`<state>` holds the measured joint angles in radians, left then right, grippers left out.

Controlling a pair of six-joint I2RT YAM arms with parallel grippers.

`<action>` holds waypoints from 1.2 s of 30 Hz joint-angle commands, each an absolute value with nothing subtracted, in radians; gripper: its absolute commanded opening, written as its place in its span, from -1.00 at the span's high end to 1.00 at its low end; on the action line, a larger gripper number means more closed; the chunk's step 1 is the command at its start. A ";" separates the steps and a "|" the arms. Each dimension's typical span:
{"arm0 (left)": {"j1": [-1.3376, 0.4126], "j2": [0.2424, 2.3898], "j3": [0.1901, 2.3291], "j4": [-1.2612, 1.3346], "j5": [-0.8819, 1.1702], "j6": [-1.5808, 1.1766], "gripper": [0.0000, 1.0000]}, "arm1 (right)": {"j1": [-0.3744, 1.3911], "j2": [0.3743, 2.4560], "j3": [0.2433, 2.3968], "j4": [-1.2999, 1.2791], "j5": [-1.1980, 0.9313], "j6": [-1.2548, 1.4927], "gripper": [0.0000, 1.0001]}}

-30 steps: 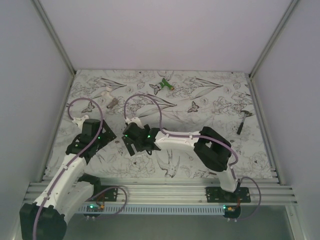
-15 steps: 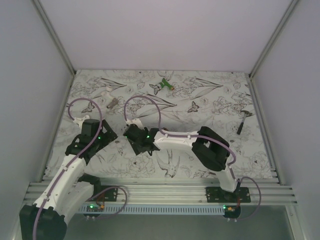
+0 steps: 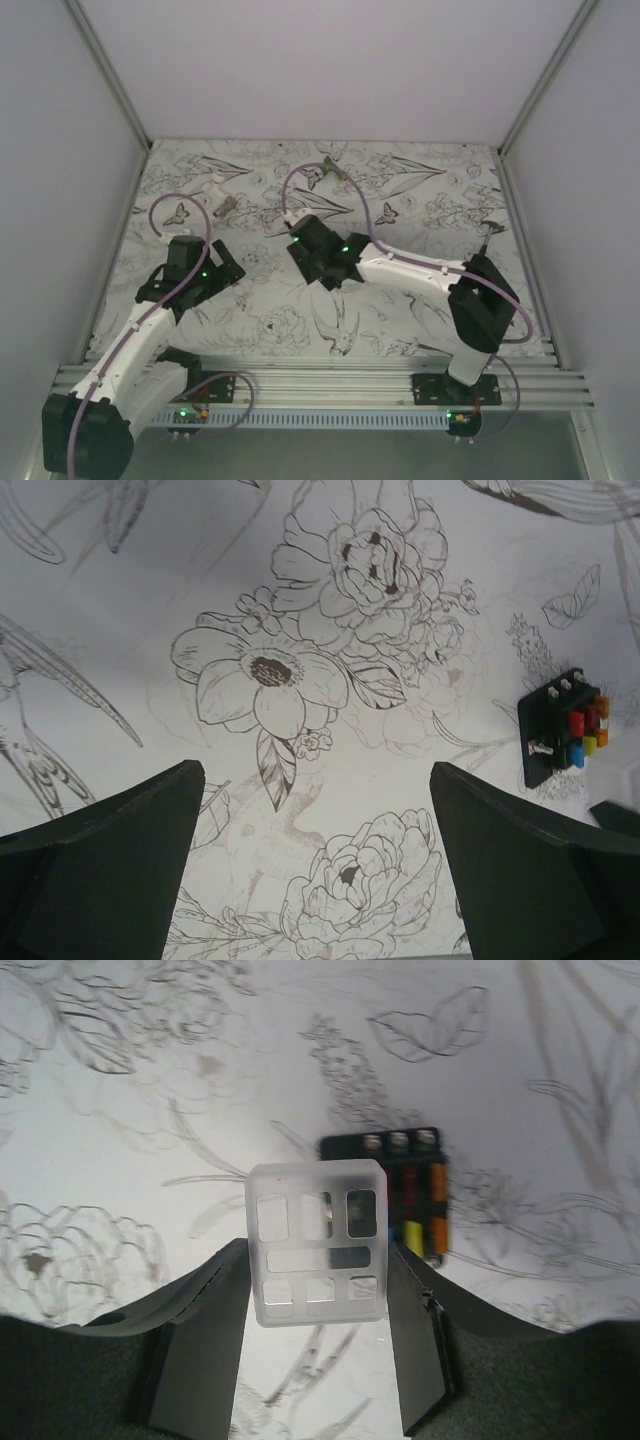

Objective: Snap on the fuse box
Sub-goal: Pick up the fuse box cover from the center of the board, then close the fuse box cover on the fuse box base.

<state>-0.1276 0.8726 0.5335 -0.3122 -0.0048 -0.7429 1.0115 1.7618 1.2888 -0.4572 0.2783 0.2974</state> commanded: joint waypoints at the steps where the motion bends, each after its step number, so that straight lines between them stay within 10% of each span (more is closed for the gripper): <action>1: -0.140 0.895 0.549 -0.272 0.078 -0.708 -1.00 | 0.928 1.696 1.223 -0.417 0.185 0.150 0.22; 36: -0.179 0.982 0.575 -0.219 0.147 -0.663 -0.99 | 0.750 1.794 1.138 -0.289 -0.057 -0.004 0.18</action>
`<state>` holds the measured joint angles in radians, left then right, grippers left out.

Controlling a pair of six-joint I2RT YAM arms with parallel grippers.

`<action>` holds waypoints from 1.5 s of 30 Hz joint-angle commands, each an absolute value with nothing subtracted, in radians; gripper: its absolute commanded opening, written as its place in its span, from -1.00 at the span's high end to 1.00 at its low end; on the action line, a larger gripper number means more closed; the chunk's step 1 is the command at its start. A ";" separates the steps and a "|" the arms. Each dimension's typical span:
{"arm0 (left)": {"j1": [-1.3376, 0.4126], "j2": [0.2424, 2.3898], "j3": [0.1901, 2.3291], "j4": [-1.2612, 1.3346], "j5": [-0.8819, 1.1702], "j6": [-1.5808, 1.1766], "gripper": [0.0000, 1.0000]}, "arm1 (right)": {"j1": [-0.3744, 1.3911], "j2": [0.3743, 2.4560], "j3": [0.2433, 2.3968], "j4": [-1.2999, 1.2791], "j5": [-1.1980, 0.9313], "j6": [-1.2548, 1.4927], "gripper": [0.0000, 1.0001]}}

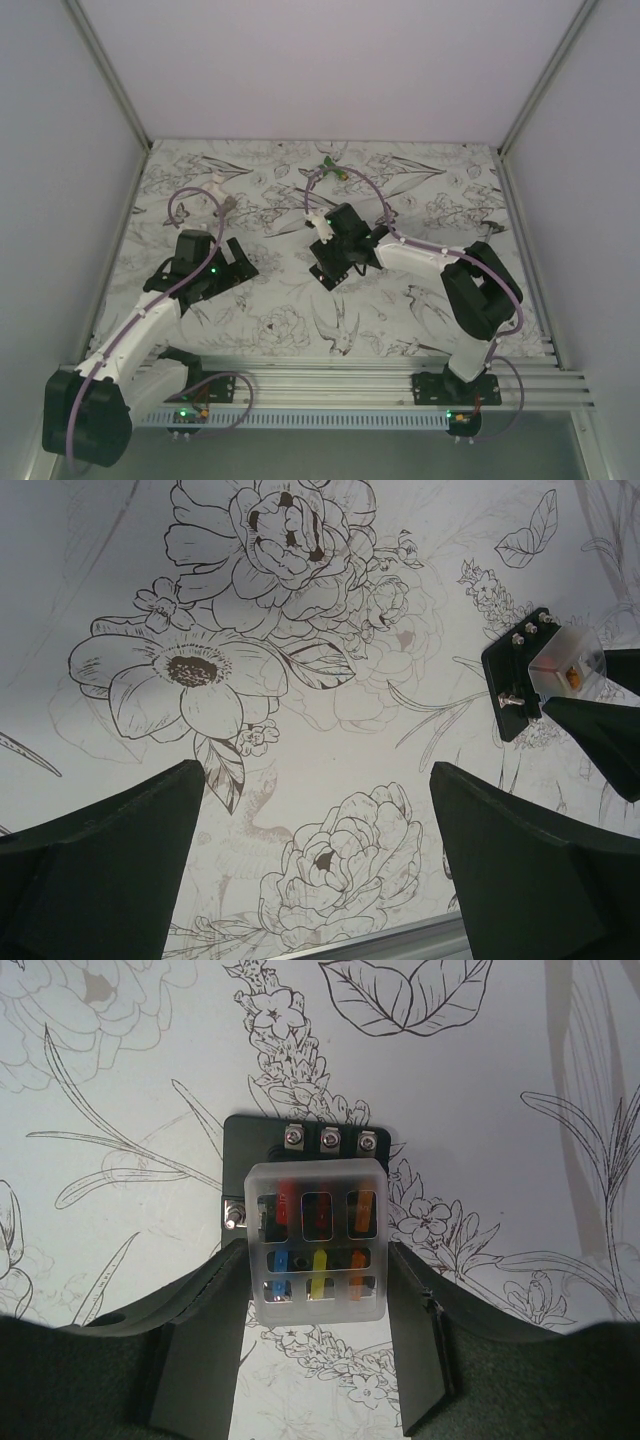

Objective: Snap on the fuse box
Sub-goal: Close the fuse box cover on the fuse box base.

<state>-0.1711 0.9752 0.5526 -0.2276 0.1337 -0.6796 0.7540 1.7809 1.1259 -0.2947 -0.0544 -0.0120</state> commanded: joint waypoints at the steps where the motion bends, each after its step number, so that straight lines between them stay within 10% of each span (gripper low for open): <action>1: -0.181 0.982 0.575 -0.218 0.148 -0.664 -1.00 | 0.749 1.796 1.136 -0.290 -0.054 -0.001 0.15; 30: -0.330 1.122 0.686 -0.191 0.167 -0.674 -0.98 | 0.750 1.686 1.123 -0.322 0.001 0.114 -0.53; 45: -0.424 1.386 0.855 -0.140 0.243 -0.661 -0.76 | 0.610 1.732 1.127 -0.246 -0.314 0.154 -0.09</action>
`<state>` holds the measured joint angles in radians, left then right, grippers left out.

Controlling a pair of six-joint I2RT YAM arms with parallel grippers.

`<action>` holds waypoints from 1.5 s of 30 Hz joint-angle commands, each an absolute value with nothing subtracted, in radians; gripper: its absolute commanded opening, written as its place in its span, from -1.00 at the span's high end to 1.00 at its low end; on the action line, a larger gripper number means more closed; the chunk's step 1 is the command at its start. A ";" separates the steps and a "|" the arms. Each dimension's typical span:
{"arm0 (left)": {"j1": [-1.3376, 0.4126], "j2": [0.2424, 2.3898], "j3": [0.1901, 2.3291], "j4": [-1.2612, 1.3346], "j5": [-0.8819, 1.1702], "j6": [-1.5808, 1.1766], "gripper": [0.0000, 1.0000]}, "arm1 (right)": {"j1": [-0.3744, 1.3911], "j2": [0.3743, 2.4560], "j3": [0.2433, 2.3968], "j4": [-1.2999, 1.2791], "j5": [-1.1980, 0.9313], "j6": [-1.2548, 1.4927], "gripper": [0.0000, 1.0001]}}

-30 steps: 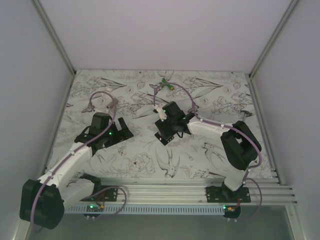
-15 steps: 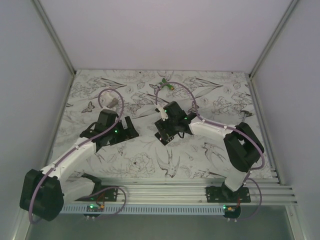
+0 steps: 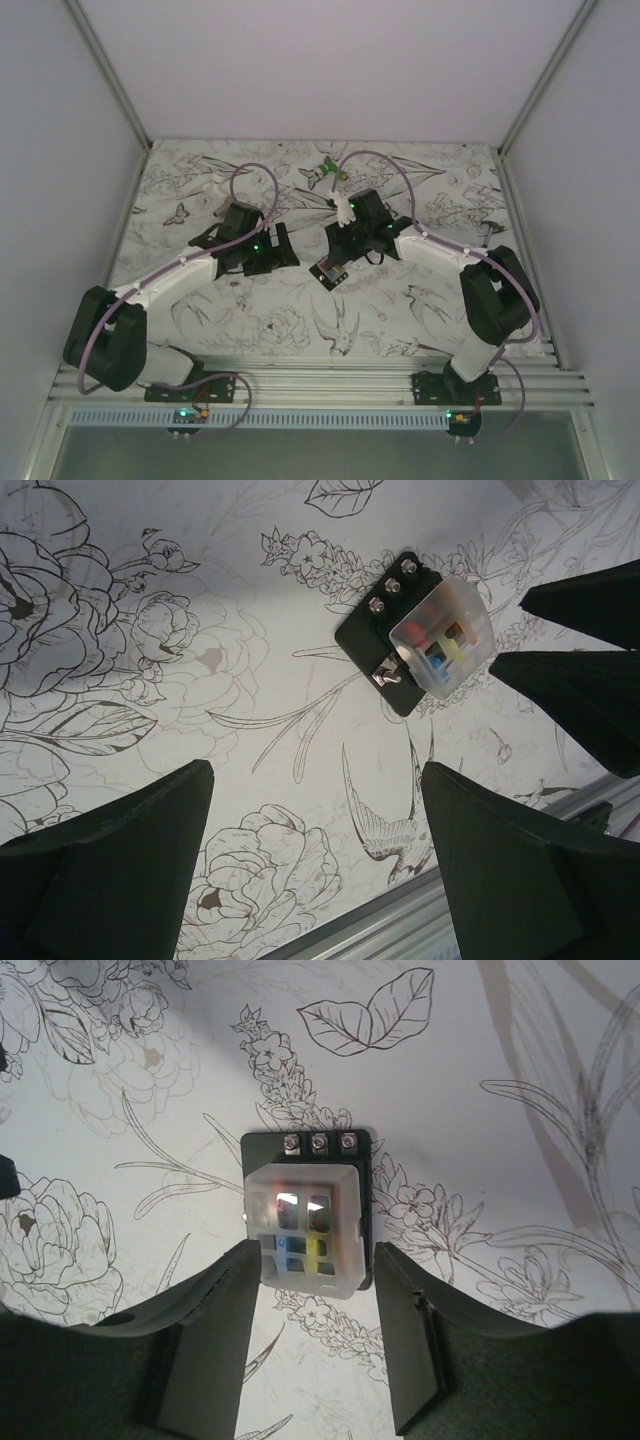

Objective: Snap on the fuse box
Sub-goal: Close the fuse box cover on the fuse box base.

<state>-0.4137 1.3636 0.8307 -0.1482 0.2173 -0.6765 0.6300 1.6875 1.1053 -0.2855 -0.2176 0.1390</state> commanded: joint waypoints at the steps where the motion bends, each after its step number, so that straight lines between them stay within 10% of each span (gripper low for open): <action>1: -0.425 1.392 0.858 -0.138 0.244 -0.660 -0.77 | 0.608 1.746 1.136 -0.247 -0.324 0.151 -0.07; 28: -0.429 1.444 0.865 -0.136 0.310 -0.635 -0.80 | 0.598 1.792 1.139 -0.367 -0.520 0.311 0.00; 45: -0.411 1.230 0.751 -0.218 0.113 -0.691 -0.93 | 0.896 1.751 1.215 -0.423 0.329 0.505 -0.78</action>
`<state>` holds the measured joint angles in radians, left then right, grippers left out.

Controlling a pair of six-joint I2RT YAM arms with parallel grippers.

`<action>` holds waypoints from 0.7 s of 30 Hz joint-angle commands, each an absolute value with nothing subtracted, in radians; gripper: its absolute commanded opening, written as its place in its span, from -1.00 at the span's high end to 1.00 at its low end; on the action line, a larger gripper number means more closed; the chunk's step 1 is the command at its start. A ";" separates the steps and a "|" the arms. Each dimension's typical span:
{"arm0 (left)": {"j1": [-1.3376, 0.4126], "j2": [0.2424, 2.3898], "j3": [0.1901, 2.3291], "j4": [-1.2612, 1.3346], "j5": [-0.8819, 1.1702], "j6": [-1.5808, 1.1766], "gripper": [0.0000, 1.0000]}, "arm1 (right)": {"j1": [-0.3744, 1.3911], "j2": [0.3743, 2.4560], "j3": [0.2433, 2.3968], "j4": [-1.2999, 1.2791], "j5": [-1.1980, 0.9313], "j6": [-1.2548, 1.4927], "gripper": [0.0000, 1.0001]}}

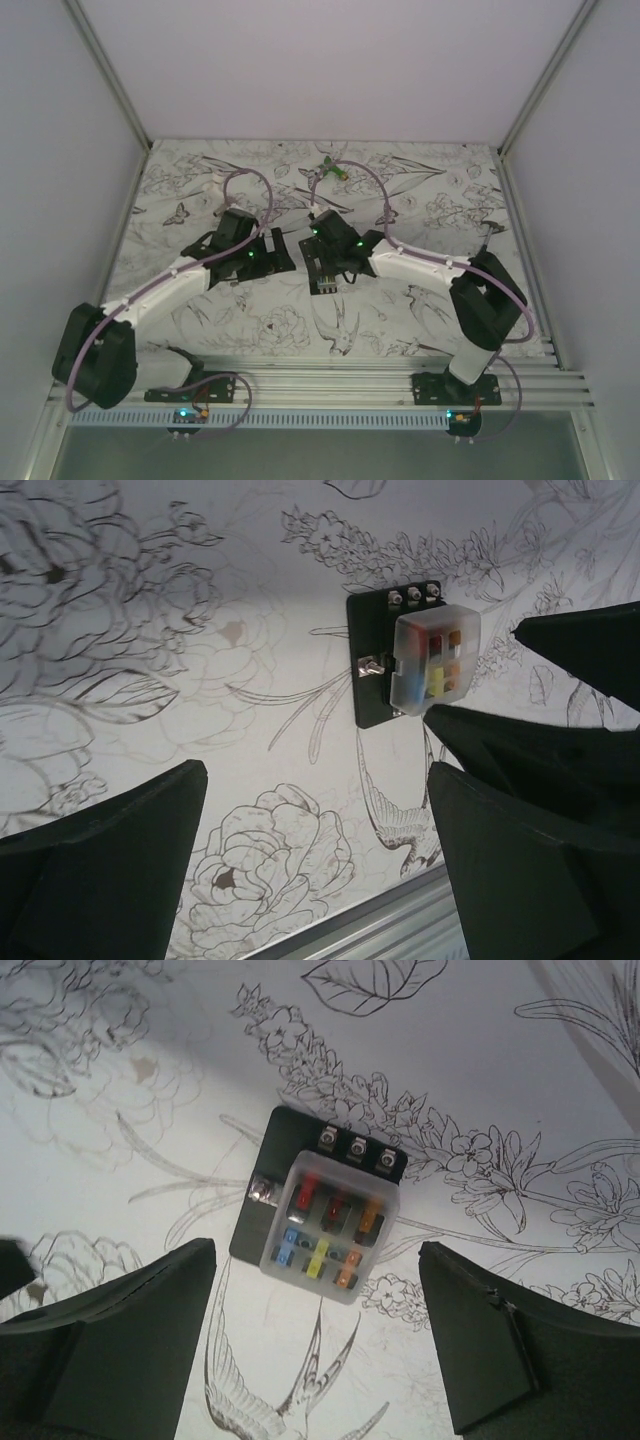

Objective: Snap on the fuse box
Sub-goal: Close the fuse box cover on the fuse box base.

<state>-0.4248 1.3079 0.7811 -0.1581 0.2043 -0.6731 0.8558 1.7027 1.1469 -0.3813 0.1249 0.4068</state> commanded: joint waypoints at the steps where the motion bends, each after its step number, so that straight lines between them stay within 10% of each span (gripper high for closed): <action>1: -0.406 1.213 0.744 -0.226 0.102 -0.690 -0.94 | 0.903 1.765 1.223 -0.425 0.338 0.519 -0.78; 21: -0.365 1.120 0.702 -0.267 0.084 -0.677 -1.00 | 0.936 1.879 1.320 -0.517 0.405 0.583 -0.09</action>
